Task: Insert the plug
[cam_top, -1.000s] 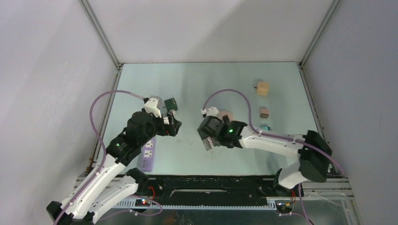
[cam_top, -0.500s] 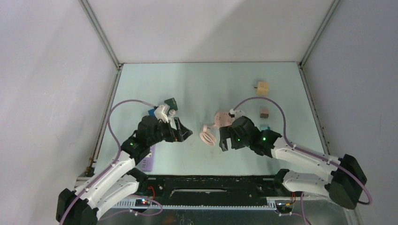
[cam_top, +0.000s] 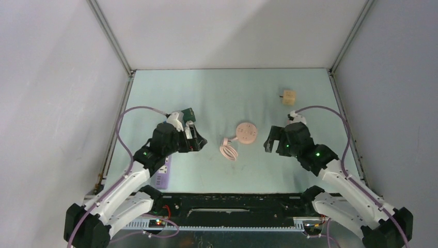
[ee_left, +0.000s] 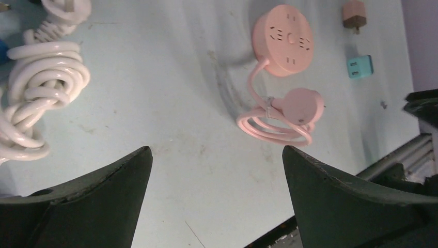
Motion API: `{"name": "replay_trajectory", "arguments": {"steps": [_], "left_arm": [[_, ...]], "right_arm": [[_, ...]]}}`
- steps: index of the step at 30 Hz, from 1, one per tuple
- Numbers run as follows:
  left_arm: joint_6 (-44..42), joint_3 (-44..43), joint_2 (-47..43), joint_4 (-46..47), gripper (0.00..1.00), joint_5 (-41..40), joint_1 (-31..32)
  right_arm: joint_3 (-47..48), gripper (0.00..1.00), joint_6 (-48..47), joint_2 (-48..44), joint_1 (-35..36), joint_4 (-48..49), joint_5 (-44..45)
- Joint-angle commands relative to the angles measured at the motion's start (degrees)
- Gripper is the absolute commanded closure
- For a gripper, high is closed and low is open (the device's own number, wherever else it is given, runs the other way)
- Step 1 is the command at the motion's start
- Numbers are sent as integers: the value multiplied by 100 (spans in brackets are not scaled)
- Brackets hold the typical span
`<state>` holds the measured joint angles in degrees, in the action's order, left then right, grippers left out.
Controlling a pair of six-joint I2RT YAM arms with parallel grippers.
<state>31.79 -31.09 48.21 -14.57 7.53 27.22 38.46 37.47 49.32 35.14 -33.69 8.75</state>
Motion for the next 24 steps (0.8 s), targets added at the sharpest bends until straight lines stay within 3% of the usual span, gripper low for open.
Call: {"name": "replay_trajectory", "arguments": {"steps": [1, 5, 11, 18, 24], "left_arm": [[-130, -100, 184, 107, 0, -389, -33], [100, -104, 459, 538, 0, 136, -33], [126, -485, 803, 594, 0, 1083, -33], [-134, -707, 606, 252, 0, 1176, -33], [-265, -567, 279, 117, 0, 902, -33]], "right_arm": [[-30, 0, -387, -198, -1077, -170, -203], [-101, 1, -857, 130, -2650, 182, -1265], [-45, 5, -1120, 1650, -3986, 701, -1650], [401, 14, -1161, 3348, -4099, 1357, -2230], [645, 27, -1178, 3904, -3785, 1521, -2394]]}}
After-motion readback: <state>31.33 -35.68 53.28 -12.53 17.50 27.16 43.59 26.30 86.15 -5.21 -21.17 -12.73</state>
